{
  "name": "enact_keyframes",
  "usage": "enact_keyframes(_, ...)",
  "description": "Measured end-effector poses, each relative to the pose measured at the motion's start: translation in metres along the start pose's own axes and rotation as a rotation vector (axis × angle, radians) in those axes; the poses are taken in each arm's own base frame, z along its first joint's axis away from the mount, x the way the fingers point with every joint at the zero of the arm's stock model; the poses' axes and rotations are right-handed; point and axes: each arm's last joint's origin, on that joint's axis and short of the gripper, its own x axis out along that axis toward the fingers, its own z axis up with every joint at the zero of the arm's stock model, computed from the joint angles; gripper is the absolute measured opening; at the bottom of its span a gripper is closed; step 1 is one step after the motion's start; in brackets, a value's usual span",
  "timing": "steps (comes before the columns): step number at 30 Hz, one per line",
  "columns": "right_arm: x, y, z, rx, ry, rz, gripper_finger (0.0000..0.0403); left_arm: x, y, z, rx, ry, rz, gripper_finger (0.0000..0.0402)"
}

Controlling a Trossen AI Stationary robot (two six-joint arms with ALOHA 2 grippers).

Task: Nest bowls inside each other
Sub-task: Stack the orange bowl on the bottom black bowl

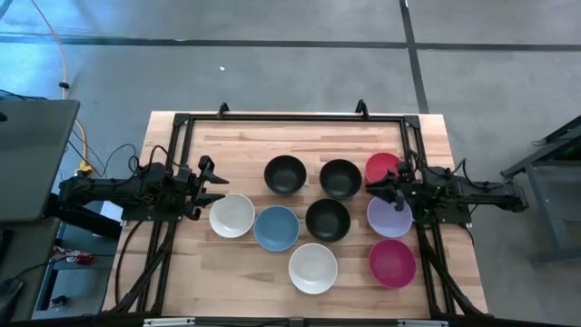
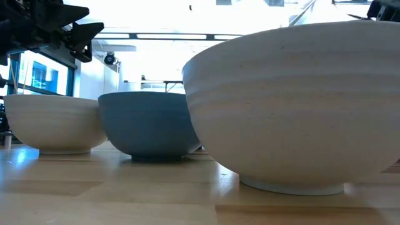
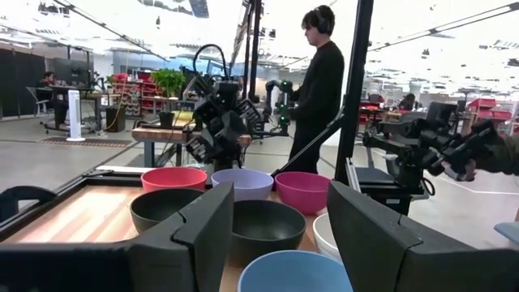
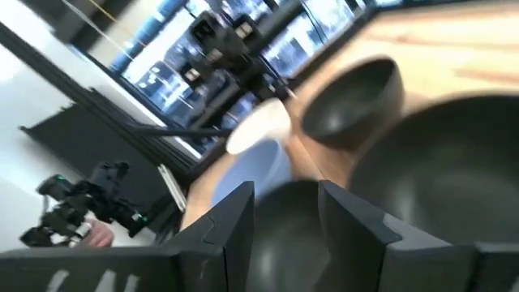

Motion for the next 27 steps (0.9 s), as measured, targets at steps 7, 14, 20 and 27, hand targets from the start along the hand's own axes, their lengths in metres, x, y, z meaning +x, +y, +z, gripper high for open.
enact_keyframes(7, 0.0, 0.002, 0.003, -0.052, -0.028, 0.022, 0.013, 0.0, 0.0, 0.0, 0.0, 0.0, 0.0, 0.0188)
enact_keyframes(14, -0.001, 0.011, 0.011, -0.18, -0.113, 0.116, 0.013, 0.0, 0.0, 0.0, 0.0, 0.003, 0.0, 0.0188)
enact_keyframes(20, -0.001, 0.012, 0.006, -0.211, -0.001, 0.219, 0.013, 0.0, 0.0, 0.0, 0.0, 0.003, 0.001, 0.0188)
enact_keyframes(27, -0.006, 0.018, 0.012, -0.301, 0.079, 0.163, 0.013, 0.0, 0.001, 0.0, 0.0, -0.002, 0.048, 0.0188)
